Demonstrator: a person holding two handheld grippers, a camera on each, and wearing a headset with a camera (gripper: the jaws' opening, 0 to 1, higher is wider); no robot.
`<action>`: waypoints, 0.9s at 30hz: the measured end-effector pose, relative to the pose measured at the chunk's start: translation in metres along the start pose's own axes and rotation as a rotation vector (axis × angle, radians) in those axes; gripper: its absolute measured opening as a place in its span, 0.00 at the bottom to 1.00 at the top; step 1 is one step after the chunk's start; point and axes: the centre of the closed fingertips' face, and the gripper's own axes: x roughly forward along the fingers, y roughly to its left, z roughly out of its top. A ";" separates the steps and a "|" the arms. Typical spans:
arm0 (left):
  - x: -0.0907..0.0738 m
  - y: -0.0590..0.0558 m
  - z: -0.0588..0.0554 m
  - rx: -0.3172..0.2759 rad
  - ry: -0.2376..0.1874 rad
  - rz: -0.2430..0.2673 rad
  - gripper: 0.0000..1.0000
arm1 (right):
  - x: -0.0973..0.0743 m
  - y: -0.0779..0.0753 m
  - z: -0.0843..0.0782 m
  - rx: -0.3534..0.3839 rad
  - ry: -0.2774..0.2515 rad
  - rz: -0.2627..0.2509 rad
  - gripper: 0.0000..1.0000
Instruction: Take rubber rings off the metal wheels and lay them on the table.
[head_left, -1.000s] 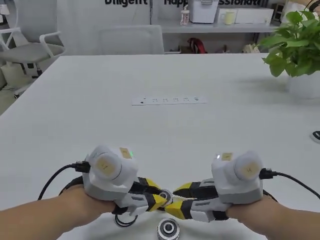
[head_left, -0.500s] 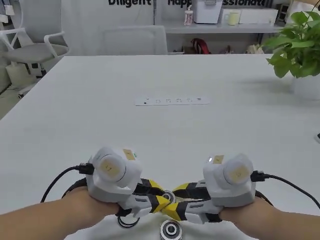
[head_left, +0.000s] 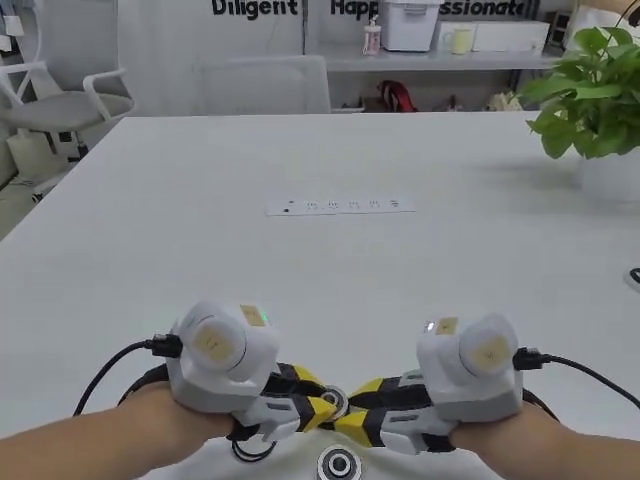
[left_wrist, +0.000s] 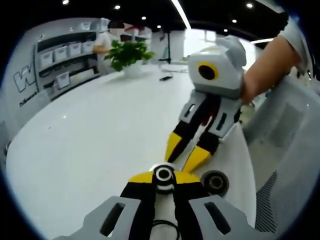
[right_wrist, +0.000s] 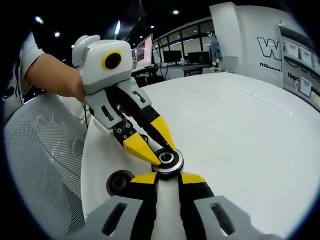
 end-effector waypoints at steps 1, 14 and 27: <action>0.000 0.000 0.000 0.000 0.001 0.000 0.13 | -0.001 -0.001 -0.001 0.000 0.005 -0.004 0.10; -0.001 -0.001 -0.001 -0.002 0.006 0.004 0.13 | -0.003 -0.004 -0.002 0.028 0.004 -0.019 0.01; -0.001 -0.002 -0.001 0.008 0.014 0.013 0.12 | -0.012 -0.013 0.009 0.274 -0.074 -0.024 0.00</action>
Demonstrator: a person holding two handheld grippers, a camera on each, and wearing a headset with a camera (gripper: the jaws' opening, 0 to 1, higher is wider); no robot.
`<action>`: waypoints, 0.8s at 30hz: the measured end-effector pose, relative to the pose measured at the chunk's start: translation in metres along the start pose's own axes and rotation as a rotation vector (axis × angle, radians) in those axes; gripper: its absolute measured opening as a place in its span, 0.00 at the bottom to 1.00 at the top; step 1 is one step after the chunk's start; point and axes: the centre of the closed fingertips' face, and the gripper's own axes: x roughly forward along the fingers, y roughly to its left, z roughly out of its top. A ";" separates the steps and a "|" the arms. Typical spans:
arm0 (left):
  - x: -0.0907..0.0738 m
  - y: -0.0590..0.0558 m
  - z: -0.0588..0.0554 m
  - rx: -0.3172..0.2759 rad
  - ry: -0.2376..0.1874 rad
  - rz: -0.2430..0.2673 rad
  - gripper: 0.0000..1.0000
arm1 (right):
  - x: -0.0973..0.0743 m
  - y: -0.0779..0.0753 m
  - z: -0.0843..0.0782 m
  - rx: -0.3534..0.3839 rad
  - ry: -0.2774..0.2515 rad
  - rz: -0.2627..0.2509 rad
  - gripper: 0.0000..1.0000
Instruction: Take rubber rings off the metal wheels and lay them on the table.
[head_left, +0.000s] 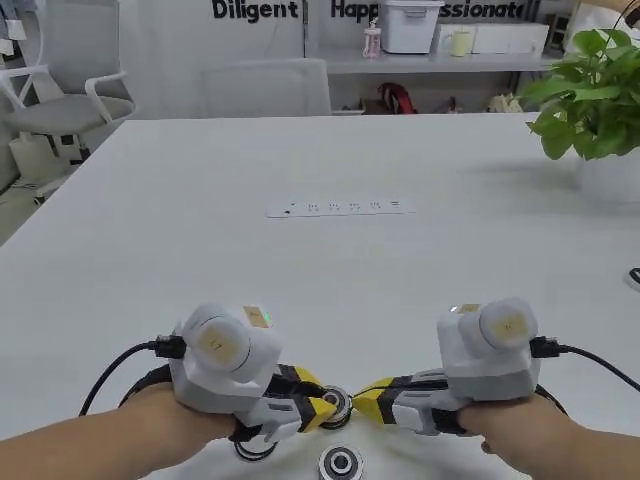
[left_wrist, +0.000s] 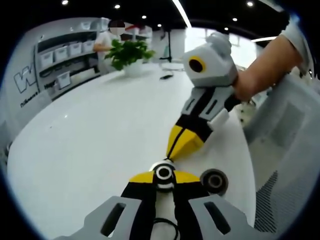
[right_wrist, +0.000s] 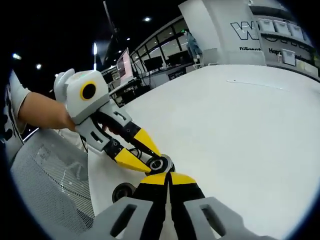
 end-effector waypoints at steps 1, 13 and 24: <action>0.000 0.000 0.000 0.000 0.001 0.001 0.12 | 0.001 0.001 0.000 0.004 0.000 0.000 0.00; 0.000 -0.001 -0.001 0.024 0.026 0.011 0.12 | 0.004 0.010 0.003 0.038 -0.002 0.029 0.00; 0.000 0.000 -0.001 0.027 0.027 0.010 0.12 | 0.008 0.022 0.007 0.039 -0.016 0.075 0.00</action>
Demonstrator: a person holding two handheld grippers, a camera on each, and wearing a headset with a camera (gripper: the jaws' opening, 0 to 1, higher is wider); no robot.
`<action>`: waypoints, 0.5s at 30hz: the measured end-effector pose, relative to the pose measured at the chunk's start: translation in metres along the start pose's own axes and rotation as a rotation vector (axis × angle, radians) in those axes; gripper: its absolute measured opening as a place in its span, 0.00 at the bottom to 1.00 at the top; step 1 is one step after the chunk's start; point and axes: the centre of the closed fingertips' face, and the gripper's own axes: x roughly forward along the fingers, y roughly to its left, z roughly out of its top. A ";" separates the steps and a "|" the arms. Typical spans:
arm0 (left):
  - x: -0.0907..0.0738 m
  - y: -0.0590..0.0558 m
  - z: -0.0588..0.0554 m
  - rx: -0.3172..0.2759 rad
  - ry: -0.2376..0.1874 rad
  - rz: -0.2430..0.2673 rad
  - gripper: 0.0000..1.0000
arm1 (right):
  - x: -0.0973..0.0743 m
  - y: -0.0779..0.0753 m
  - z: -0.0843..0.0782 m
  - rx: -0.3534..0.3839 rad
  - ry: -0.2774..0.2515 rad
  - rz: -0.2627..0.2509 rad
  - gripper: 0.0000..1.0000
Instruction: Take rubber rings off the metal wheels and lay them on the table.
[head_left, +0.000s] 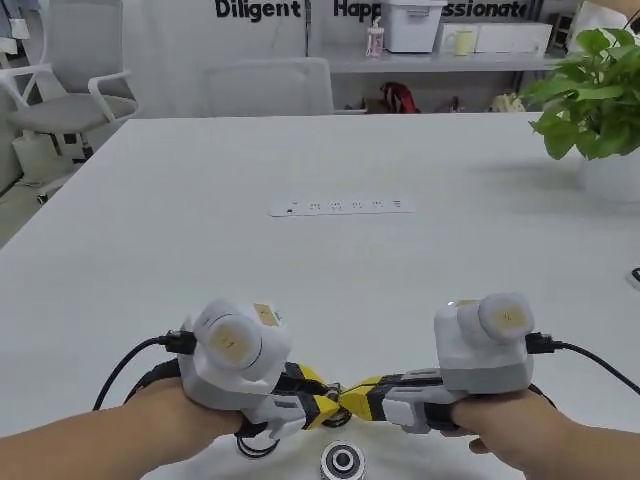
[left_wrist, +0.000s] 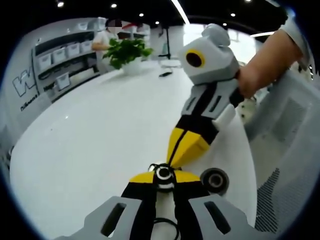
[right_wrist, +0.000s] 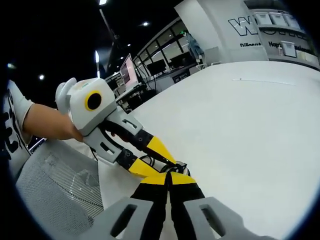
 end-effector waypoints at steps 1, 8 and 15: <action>0.000 0.000 0.000 0.000 0.000 0.000 0.12 | 0.001 0.005 0.002 0.006 -0.011 0.019 0.00; -0.001 0.000 0.001 -0.004 -0.002 0.002 0.12 | -0.002 0.000 0.001 -0.012 -0.010 -0.006 0.00; 0.000 0.000 0.001 0.000 -0.020 0.013 0.14 | -0.005 -0.008 -0.001 0.014 -0.017 -0.026 0.00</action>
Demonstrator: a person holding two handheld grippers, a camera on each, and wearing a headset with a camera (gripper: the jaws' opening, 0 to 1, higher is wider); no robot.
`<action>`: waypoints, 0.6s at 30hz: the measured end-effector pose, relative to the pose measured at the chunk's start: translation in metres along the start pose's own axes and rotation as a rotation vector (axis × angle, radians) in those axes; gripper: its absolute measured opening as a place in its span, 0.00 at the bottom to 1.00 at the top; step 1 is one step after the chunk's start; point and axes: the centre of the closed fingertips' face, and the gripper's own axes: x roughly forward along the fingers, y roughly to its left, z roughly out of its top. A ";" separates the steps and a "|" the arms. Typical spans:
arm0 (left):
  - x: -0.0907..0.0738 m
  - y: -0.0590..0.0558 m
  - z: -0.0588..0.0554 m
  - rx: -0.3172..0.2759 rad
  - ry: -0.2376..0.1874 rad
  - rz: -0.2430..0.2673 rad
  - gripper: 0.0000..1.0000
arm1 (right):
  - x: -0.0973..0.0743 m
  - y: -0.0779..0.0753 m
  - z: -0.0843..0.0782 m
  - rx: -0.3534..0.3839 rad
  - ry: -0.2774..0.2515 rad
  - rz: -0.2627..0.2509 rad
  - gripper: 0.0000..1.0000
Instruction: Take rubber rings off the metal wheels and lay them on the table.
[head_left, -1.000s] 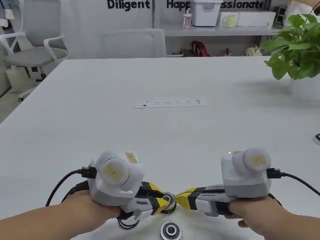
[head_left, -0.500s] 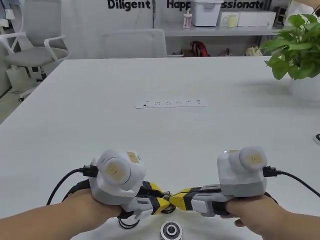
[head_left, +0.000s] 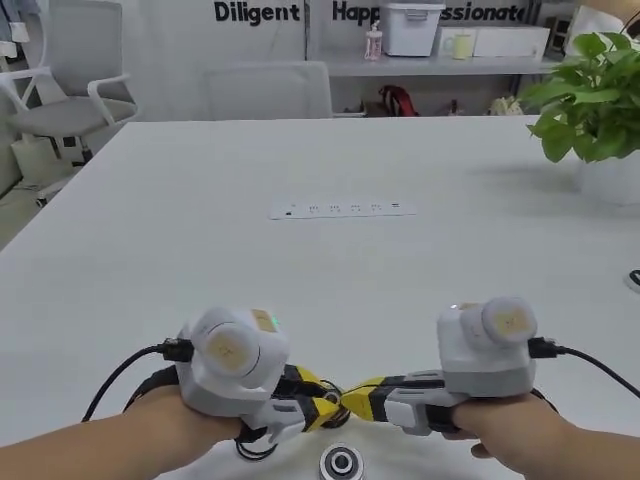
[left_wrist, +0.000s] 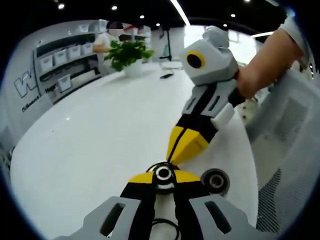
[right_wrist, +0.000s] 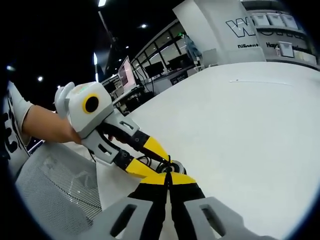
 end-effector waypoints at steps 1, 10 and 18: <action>0.000 0.000 0.000 0.011 0.003 -0.002 0.14 | 0.000 0.000 0.000 0.004 -0.002 0.000 0.00; -0.008 -0.008 -0.001 0.046 0.001 -0.048 0.24 | -0.002 -0.001 0.002 0.027 -0.012 0.004 0.00; -0.025 -0.010 0.006 0.032 -0.069 -0.081 0.27 | -0.002 -0.002 0.004 0.042 -0.024 0.008 0.00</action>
